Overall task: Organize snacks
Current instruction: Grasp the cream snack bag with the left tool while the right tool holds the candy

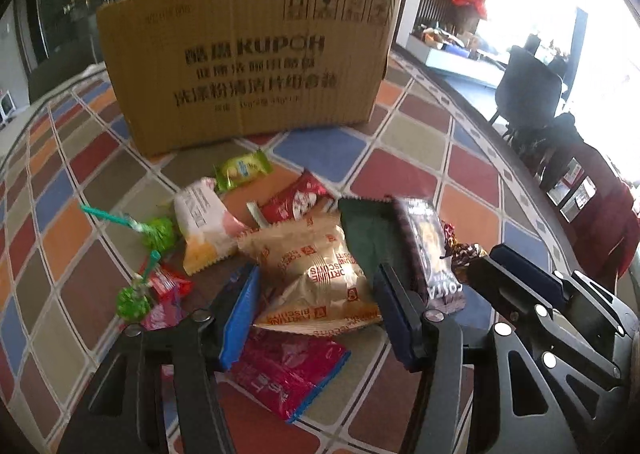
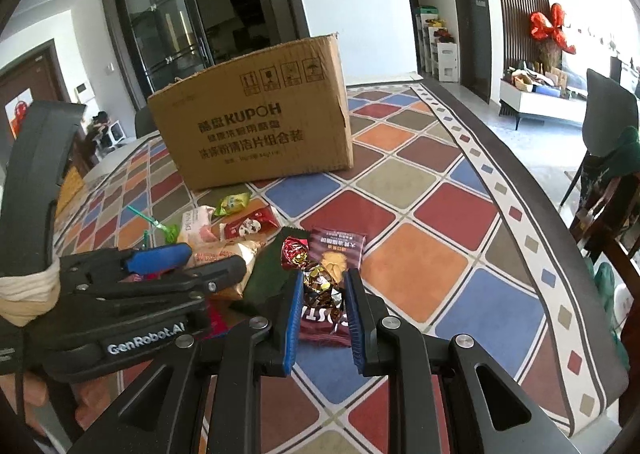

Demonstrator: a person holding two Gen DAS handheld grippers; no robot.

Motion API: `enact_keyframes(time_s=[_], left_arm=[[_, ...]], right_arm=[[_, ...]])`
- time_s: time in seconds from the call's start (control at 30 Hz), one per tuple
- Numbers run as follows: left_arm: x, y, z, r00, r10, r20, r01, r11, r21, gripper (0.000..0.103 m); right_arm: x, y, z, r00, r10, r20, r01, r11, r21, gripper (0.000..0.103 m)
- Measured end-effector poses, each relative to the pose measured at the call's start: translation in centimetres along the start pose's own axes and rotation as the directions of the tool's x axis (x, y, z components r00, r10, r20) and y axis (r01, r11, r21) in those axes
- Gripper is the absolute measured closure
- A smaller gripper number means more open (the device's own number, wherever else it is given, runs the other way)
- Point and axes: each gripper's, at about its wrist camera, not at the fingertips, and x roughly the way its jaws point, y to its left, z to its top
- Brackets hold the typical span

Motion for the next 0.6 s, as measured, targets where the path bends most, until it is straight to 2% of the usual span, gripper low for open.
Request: enact_keyframes(time_s=[0.1, 0.2, 0.47, 0.6], left_arm=[[-0.1, 0.1, -0.1, 1.000, -0.003, 0.010, 0.003, 1.000, -0.004, 0.053], [-0.4, 0.4, -0.1, 0.999, -0.024, 0.026, 0.024, 1.000, -0.006, 0.064], [-1.4, 1.2, -0.3, 0.995, -0.081, 0.065, 0.082, 0.996, -0.021, 0.068], [-2.7, 1.4, 0.0, 0.991, -0.077, 0.109, 0.079, 0.997, -0.014, 0.068]], right_arm=[[0.2, -0.1, -0.1, 1.000, 0.006, -0.009, -0.006, 1.000, 0.007, 0.081], [0.2, 0.0, -0.1, 1.000, 0.007, -0.011, -0.007, 1.000, 0.003, 0.081], [-0.1, 1.0, 0.1, 1.000, 0.005, -0.004, -0.005, 1.000, -0.016, 0.081], [-0.7, 1.6, 0.4, 1.000, 0.008, 0.012, -0.007, 1.000, -0.029, 0.081]])
